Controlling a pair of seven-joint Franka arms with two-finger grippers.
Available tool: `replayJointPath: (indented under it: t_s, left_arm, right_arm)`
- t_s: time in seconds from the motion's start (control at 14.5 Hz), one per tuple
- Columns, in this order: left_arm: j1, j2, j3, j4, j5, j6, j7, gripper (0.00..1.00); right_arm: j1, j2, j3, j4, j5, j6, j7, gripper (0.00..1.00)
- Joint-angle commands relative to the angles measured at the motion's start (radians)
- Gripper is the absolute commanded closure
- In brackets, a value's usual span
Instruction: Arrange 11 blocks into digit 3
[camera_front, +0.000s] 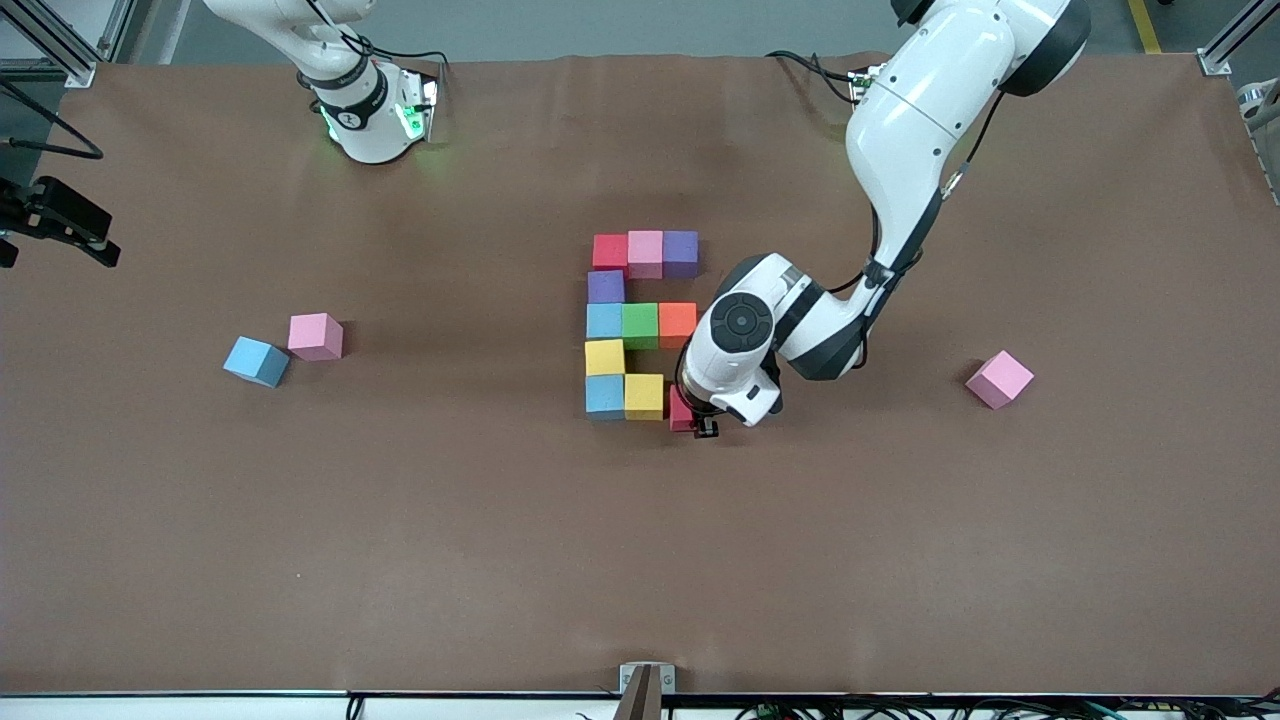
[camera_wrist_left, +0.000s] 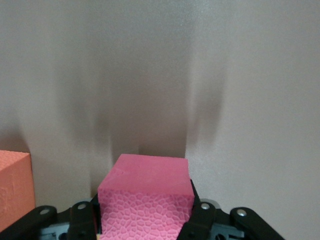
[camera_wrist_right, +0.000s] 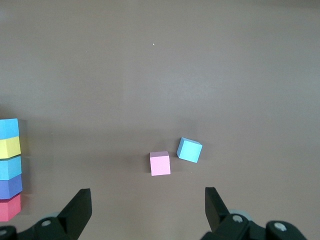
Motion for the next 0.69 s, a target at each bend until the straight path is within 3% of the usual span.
replayJointPath:
  t_s: [0.0,0.48,0.62]
  left_arm:
    - [-0.027,0.019,0.011,0.035,-0.006,-0.019,-0.013,0.87]
    - [-0.033,0.027,0.011,0.035,-0.009,-0.018,-0.015,0.87]
    - [-0.031,0.028,0.011,0.034,-0.009,-0.018,-0.013,0.77]
  right_arm:
    - [-0.005,-0.003,0.005,0.005,0.003,-0.005,0.011,0.00]
    - [-0.005,-0.001,0.005,0.005,0.003,-0.005,0.011,0.00]
    - [-0.004,-0.003,0.005,0.005,0.003,-0.005,0.011,0.00]
